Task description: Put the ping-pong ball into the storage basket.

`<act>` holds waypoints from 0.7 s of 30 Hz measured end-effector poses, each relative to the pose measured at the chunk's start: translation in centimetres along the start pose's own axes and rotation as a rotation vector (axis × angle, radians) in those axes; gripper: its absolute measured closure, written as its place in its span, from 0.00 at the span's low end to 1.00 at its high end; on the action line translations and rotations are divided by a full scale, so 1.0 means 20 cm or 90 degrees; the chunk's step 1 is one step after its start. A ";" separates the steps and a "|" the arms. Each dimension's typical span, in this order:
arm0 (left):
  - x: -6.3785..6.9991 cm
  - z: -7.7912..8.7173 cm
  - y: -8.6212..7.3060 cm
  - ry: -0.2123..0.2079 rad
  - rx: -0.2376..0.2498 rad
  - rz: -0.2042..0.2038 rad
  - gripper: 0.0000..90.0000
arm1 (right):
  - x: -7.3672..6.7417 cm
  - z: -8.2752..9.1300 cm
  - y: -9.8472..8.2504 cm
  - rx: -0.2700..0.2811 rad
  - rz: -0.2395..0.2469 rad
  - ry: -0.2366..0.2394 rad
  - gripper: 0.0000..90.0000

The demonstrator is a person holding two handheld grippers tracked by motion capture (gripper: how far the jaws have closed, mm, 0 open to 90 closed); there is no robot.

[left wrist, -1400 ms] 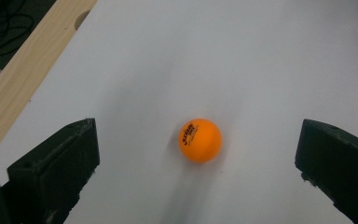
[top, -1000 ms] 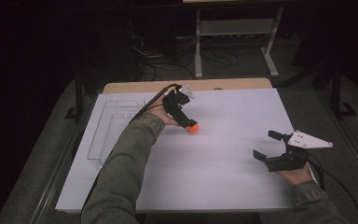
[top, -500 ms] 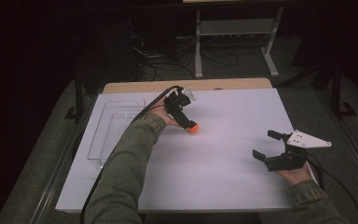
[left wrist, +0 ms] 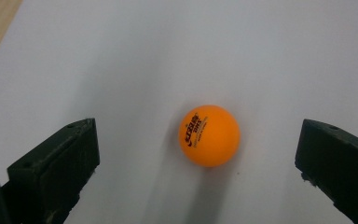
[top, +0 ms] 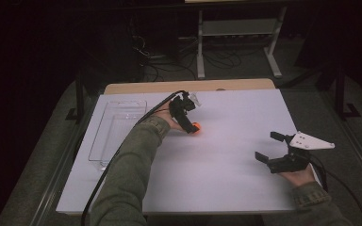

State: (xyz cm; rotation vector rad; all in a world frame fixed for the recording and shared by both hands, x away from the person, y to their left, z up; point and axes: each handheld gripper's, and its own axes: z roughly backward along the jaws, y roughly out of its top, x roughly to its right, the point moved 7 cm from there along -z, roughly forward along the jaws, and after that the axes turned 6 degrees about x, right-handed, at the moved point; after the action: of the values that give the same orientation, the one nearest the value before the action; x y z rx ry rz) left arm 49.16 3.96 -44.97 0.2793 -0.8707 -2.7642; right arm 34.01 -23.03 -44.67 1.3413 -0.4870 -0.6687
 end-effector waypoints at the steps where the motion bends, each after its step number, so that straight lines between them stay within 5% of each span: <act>1: 0.00 -0.01 0.00 0.000 0.000 -0.001 0.00 | 0.00 0.00 0.00 0.000 0.001 0.000 0.00; 21: 0.02 -0.09 -0.03 -0.019 -0.042 -0.021 0.00 | -0.01 0.00 0.00 -0.002 0.004 0.004 0.00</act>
State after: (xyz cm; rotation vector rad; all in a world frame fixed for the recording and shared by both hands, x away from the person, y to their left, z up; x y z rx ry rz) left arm 49.12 3.36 -46.70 0.2443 -0.7875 -2.8275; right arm 33.93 -22.86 -44.71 1.3378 -0.4837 -0.6601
